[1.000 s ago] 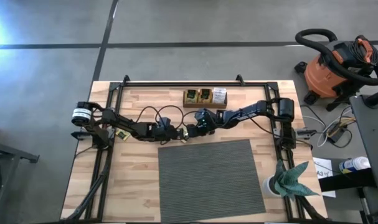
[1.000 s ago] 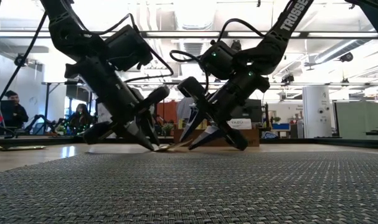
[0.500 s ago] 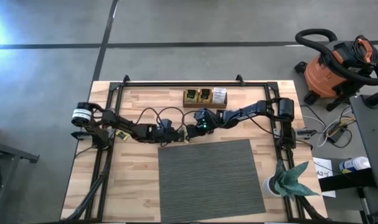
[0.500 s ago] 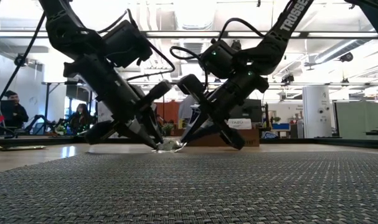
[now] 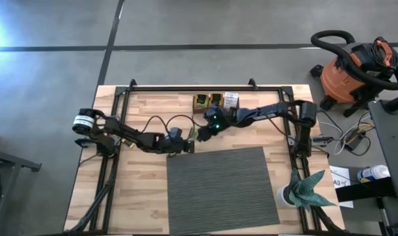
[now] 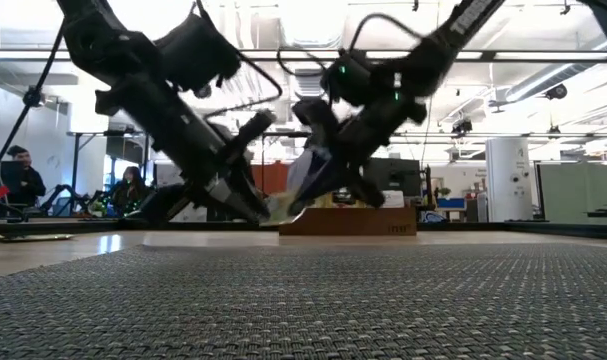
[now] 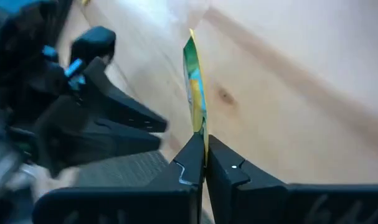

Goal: Pick & Place Tea
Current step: Put the yellow tea bag into the left section of the wooden organizer

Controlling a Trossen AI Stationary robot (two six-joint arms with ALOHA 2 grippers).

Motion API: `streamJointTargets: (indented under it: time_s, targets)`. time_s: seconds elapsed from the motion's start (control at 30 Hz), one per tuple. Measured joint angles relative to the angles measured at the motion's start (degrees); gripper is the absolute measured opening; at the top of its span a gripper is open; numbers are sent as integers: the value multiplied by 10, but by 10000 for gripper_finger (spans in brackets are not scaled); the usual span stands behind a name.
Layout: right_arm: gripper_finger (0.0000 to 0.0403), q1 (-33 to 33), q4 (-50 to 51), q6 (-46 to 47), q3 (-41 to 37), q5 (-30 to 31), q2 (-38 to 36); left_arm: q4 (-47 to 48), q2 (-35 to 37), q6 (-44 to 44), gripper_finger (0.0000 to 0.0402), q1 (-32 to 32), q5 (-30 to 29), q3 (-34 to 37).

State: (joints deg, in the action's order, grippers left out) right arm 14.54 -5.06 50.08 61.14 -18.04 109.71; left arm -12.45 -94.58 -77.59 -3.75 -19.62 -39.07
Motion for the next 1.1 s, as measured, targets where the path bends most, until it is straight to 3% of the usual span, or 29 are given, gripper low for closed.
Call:
streamJointTargets:
  time_s: [0.07, 0.23, 0.43, 0.57, 0.77, 1.1]
  targets:
    - [9, 6, 73, -72, 23, 19, -23, -2, 15, 16, 71, 0, -4, 0]
    - [9, 16, 295, -284, 121, 138, -68, 4, 72, 60, 71, -2, -24, 0]
    - [8, 30, 501, -433, 242, 153, -70, 10, 150, 111, 71, 7, -130, 0]
    - [8, 22, 591, -526, 279, 153, -64, -22, 196, 196, 71, 39, -109, 0]
    - [8, -5, 591, -569, 295, 146, -57, -121, 210, 276, 71, 106, 44, -9]
    - [8, -13, 568, -511, 343, 120, -57, -135, 147, 269, 71, 108, 79, -33]
